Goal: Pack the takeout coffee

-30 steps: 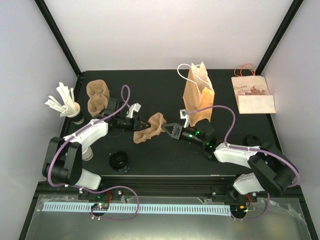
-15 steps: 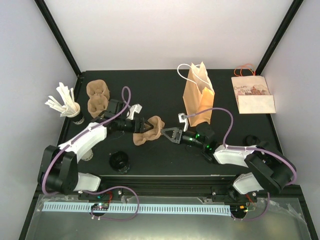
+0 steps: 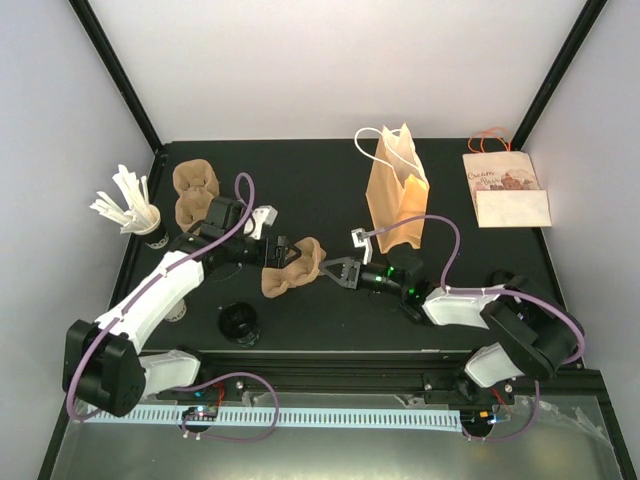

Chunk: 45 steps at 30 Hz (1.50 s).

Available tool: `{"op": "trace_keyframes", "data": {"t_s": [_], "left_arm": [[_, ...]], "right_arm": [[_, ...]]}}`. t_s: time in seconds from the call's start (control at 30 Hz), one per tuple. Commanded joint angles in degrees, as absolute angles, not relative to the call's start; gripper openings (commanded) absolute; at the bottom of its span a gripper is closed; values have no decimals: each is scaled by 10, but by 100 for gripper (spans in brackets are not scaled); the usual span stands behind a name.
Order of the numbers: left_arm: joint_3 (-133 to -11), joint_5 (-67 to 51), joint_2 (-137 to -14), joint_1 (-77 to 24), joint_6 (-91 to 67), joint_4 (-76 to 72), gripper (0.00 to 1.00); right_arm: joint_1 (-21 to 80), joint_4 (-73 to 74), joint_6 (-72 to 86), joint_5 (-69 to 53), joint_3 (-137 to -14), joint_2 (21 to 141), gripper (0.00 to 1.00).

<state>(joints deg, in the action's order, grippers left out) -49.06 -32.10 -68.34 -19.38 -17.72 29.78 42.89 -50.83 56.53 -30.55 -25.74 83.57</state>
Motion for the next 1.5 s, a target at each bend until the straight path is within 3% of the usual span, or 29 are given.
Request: {"op": "trace_keyframes", "data": {"t_s": [0.0, 0.17, 0.5, 1.0, 1.3, 1.47], "left_arm": [[-516, -279, -719, -199, -167, 343, 99], [-514, -293, -729, -199, -167, 326, 99], [-508, -427, -645, -206, -182, 252, 82], [-514, -439, -672, -263, -245, 233, 42], [-518, -422, -702, -270, -259, 236, 45], [-521, -424, -709, -274, -260, 239, 33]], "right_arm": [[432, -519, 562, -313, -265, 841, 1], [432, -499, 552, -297, -255, 819, 1], [432, -462, 536, -312, -286, 806, 1], [434, -450, 529, -332, -307, 817, 1], [439, -454, 529, -339, -312, 824, 1], [440, -453, 528, -340, -312, 827, 1]]}}
